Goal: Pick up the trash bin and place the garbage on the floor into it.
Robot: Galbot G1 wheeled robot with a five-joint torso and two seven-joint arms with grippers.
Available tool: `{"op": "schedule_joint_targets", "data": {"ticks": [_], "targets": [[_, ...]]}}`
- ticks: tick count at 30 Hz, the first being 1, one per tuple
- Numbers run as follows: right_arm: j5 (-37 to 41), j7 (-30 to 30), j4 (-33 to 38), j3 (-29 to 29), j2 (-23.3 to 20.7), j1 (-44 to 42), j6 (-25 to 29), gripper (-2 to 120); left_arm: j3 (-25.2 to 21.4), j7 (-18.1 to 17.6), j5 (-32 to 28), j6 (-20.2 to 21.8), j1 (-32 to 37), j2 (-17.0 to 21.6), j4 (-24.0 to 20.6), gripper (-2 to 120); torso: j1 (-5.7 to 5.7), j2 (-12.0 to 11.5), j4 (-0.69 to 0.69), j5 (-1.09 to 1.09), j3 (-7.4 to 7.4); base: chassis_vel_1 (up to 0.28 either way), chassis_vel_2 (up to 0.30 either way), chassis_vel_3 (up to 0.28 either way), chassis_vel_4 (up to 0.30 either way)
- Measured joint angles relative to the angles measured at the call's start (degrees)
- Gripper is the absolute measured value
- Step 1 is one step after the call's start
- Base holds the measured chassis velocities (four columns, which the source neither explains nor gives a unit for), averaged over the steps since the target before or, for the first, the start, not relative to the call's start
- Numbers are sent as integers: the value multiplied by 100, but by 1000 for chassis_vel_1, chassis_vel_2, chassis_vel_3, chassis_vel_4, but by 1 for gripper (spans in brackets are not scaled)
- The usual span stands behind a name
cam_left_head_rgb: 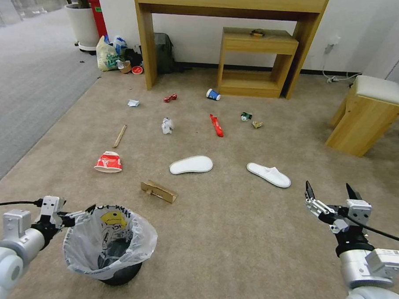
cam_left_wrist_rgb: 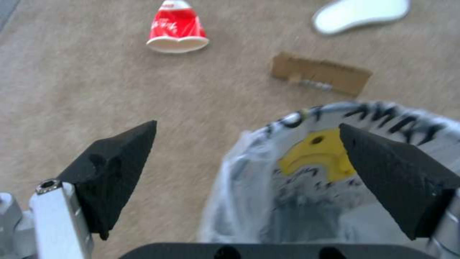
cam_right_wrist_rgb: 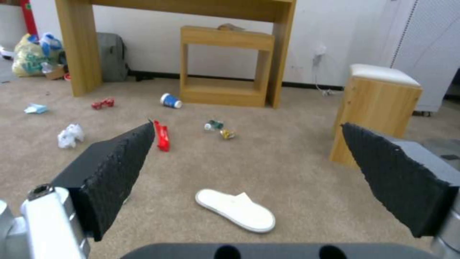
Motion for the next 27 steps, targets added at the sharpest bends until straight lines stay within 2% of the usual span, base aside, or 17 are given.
{"op": "schedule_joint_targets", "data": {"ticks": [2,5,11,21,27], "targets": [[0,10,-8,0,4,-15,0,100,-23,74,59,31,-16,63,24,100,0,0,-1,0,0,0,0,0,0],[0,46,-51,4,34,-89,27,100,-61,584,510,49,-61,325,176,100,0,0,-1,0,0,0,0,0,0],[-2,80,-78,-16,48,-148,51,100,46,765,736,42,-16,530,384,100,0,0,-1,0,0,0,0,0,0],[-119,103,-176,-162,111,-156,87,100,-19,212,296,12,281,374,414,100,0,0,-1,1,0,0,0,0,0],[-140,103,-236,-211,142,-157,121,100,75,105,213,0,405,192,469,100,0,0,-1,1,0,0,0,0,0]]}}
